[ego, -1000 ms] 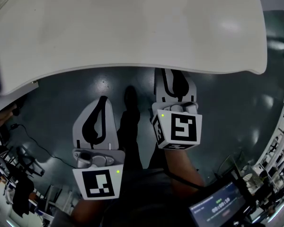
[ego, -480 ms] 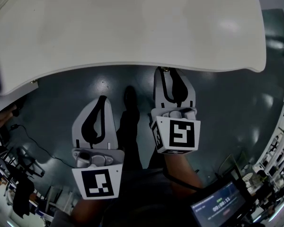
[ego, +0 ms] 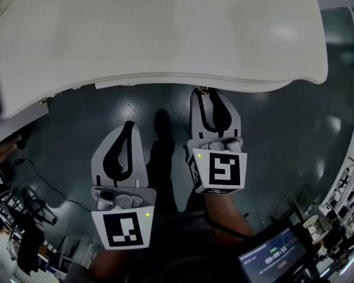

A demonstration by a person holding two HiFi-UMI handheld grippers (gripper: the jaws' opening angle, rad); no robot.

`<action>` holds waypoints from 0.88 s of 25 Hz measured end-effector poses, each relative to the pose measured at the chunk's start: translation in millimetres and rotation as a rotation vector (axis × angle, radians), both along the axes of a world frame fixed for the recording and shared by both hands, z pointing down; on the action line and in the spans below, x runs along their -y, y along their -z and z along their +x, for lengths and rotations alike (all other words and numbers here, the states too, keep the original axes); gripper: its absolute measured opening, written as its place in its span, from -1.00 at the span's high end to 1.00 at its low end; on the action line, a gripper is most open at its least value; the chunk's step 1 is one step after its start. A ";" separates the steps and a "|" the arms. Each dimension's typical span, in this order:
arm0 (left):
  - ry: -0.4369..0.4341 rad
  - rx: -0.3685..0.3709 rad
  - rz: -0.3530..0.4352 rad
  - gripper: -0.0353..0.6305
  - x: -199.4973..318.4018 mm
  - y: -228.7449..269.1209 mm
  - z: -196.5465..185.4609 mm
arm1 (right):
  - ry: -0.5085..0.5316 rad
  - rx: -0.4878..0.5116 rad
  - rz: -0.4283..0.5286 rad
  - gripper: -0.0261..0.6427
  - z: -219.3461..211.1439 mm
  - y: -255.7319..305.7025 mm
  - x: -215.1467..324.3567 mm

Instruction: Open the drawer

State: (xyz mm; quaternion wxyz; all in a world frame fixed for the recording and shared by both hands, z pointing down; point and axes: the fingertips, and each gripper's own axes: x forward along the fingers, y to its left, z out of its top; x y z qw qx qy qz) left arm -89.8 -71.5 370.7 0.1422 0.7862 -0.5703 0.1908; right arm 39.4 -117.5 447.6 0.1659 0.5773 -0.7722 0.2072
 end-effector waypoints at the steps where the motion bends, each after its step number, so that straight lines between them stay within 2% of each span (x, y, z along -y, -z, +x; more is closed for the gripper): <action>1: -0.003 0.000 0.002 0.85 0.3 1.3 1.8 | -0.001 0.001 -0.001 0.57 1.7 0.5 -0.6; 8: -0.032 -0.011 0.015 0.85 7.9 8.9 3.7 | -0.022 0.000 -0.005 0.57 5.8 2.3 -1.2; 16: -0.086 -0.026 0.040 0.85 12.4 2.6 23.3 | -0.041 -0.006 -0.003 0.57 24.7 -9.2 -4.5; 22: -0.064 -0.026 0.054 0.85 0.0 10.6 6.4 | -0.033 -0.015 -0.005 0.57 8.8 -4.3 -14.4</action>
